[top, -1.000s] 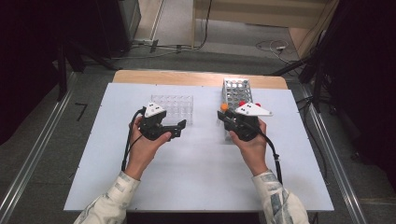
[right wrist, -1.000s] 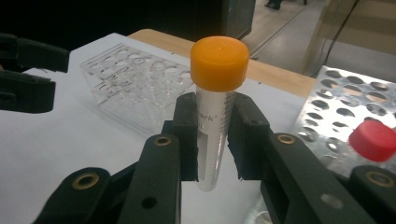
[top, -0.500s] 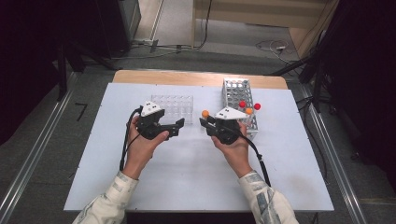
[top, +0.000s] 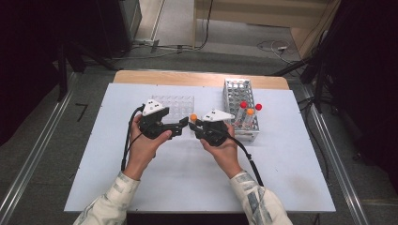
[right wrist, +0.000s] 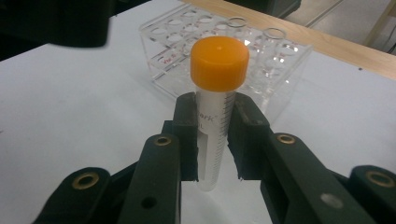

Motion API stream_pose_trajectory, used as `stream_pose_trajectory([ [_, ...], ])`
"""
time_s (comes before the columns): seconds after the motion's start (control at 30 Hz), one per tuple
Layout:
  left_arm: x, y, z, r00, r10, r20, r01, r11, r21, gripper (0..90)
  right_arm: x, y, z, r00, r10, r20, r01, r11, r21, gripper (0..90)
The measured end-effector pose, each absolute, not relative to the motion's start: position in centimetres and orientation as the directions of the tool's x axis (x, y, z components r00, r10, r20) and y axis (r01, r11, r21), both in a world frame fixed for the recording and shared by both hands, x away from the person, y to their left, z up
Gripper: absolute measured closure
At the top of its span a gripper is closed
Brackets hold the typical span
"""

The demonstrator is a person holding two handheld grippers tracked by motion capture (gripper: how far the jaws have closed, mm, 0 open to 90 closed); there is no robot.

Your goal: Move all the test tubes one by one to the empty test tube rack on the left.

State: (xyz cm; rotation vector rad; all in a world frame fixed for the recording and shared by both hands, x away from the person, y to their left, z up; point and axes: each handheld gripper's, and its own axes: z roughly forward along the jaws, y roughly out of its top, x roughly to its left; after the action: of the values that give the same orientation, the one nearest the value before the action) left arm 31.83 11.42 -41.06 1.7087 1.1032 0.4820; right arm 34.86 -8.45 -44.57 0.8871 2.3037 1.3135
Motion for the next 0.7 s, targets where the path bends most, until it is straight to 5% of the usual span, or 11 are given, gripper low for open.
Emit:
stream_pose_trajectory([
  [0.2, 32.3, 10.6, -41.2, 0.514, 0.839, -0.179, 0.457, -0.091, 0.885, 26.8, 34.5, -7.5, -44.6, -0.757, 0.653, 0.012, 0.344, 0.384, 0.857, 71.3],
  [0.7, 32.6, 9.3, -41.8, 0.543, 0.827, -0.143, 0.464, -0.153, 0.873, 64.0, 34.4, -7.4, -44.6, -0.761, 0.648, 0.013, 0.337, 0.379, 0.862, 71.2],
])
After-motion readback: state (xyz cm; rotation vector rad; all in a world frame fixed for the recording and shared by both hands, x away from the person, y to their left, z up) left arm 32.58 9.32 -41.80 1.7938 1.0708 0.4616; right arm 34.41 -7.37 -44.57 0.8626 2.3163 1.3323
